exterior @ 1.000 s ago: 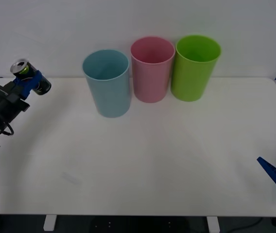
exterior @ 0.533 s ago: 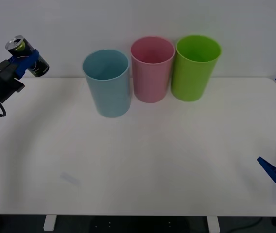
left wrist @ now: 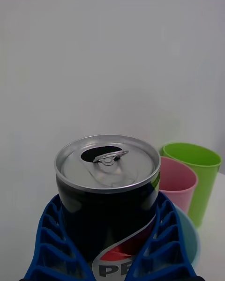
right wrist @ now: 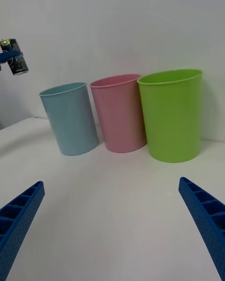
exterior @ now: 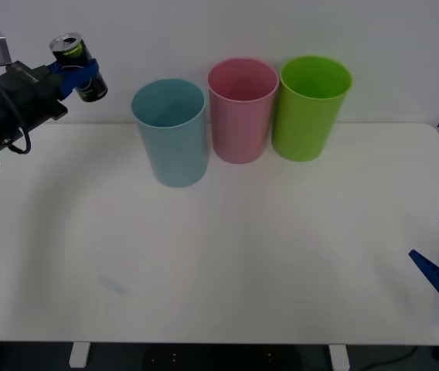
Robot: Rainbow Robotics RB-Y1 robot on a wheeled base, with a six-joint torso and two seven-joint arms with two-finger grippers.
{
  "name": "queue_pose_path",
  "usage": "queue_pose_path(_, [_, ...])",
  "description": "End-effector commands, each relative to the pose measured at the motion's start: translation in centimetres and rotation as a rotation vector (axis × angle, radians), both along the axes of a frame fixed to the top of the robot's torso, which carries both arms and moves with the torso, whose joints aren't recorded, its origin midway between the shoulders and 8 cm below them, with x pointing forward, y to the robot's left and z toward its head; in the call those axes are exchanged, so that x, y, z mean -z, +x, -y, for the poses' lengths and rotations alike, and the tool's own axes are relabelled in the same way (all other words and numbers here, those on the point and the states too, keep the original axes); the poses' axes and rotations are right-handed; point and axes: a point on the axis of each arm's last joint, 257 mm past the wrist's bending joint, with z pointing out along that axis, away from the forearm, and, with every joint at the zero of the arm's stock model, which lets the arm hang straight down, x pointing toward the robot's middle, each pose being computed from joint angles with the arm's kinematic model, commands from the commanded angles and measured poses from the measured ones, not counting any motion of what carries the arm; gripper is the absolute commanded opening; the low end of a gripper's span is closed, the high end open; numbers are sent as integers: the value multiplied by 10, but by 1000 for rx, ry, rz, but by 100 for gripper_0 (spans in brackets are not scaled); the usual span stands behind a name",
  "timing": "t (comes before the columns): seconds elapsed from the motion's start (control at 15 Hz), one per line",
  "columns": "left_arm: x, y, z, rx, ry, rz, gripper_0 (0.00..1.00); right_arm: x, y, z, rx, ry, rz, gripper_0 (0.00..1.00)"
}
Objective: Grasp the object on the table and drop it into the matching bin: aluminum can to the light blue bin, PET bottle to the pink bin.
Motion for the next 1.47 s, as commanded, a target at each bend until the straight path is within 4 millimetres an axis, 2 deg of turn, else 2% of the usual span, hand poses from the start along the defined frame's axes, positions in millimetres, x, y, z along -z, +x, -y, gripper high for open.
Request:
queue_pose_path(0.07, [1,15,23,16,18,-19,0,0,0,0,0,0,0,100])
queue_pose_path(0.6, [-4,47,86,14,46,-24,0,0,0,0,0,0,0,100])
queue_pose_path(0.8, [-5,52,97,2,49,-21,0,0,0,0,0,0,0,100])
queue_pose_path(1.27, [-3,52,100,1,52,-24,2,0,0,0,0,0,0,100])
queue_pose_path(1.33, [-5,52,99,0,46,-21,45,0,0,0,0,0,0,100])
queue_pose_path(1.4, [-6,52,99,0,42,-20,100,0,0,0,0,0,0,100])
queue_pose_path(1.47, [-6,52,99,1,40,-20,100,0,0,0,0,0,0,100])
